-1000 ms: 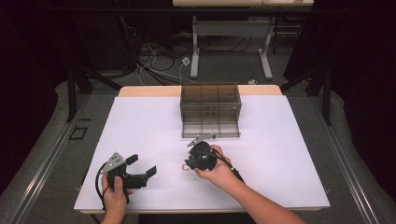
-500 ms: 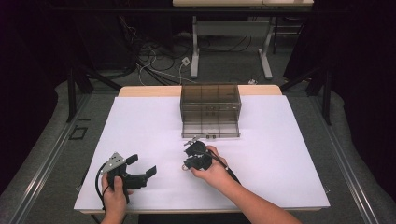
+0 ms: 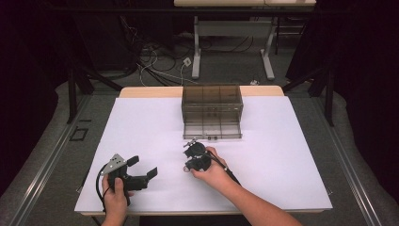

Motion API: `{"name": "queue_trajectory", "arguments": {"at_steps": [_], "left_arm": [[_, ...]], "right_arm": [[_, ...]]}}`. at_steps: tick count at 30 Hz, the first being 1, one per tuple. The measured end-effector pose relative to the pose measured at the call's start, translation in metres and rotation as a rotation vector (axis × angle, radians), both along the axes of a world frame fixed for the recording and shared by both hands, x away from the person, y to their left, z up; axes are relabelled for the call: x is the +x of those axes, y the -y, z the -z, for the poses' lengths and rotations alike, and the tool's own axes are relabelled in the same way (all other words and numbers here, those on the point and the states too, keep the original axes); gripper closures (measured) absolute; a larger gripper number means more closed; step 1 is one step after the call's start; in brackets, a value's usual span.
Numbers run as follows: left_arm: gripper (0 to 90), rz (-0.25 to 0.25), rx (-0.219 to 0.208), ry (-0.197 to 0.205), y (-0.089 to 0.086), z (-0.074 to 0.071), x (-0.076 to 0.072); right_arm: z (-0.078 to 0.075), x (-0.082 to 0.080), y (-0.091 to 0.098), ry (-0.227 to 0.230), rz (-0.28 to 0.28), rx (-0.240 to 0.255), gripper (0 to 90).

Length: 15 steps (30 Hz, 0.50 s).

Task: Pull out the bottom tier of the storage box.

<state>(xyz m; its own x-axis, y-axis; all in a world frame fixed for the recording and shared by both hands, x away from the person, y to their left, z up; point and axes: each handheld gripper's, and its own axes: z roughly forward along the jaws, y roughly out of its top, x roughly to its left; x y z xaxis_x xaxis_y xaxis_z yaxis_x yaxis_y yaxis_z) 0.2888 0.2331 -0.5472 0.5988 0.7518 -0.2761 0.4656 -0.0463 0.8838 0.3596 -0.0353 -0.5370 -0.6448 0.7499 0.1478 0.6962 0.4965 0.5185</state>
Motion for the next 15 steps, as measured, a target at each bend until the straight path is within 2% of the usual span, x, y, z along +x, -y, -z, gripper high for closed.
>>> {"name": "queue_trajectory", "arguments": {"at_steps": [2, 4, 5, 10, 12, 14, 15], "left_arm": [[0.4, -0.003, -0.005, 0.005, 0.0004, 0.0004, 0.0002], [0.4, -0.002, -0.003, 0.002, 0.0004, 0.0003, 0.0002], [0.4, -0.003, -0.005, 0.003, 0.0006, 0.0005, 0.0003], [0.4, -0.003, -0.003, 0.003, 0.0004, 0.0006, 0.0004], [0.4, -0.003, -0.003, 0.003, 0.0003, 0.0005, 0.0004], [0.4, -0.003, -0.002, 0.004, 0.0002, 0.0004, 0.0003], [0.4, -0.003, -0.002, 0.004, 0.0002, 0.0004, 0.0003]], "right_arm": [[0.0014, 0.0002, -0.0011, 0.014, 0.006, 0.007, 82.8], [0.0012, 0.0004, -0.0012, 0.000, 0.000, 0.003, 82.9], [0.0026, 0.0007, -0.0012, 0.016, 0.001, 0.001, 83.1], [0.0031, 0.0008, -0.0026, -0.004, 0.010, -0.006, 83.5], [0.0043, 0.0021, -0.0021, 0.009, -0.003, -0.018, 83.8], [0.0051, 0.0017, -0.0031, -0.004, 0.003, -0.017, 83.9], [0.0055, 0.0021, -0.0033, 0.006, -0.005, -0.019, 84.0]]}}
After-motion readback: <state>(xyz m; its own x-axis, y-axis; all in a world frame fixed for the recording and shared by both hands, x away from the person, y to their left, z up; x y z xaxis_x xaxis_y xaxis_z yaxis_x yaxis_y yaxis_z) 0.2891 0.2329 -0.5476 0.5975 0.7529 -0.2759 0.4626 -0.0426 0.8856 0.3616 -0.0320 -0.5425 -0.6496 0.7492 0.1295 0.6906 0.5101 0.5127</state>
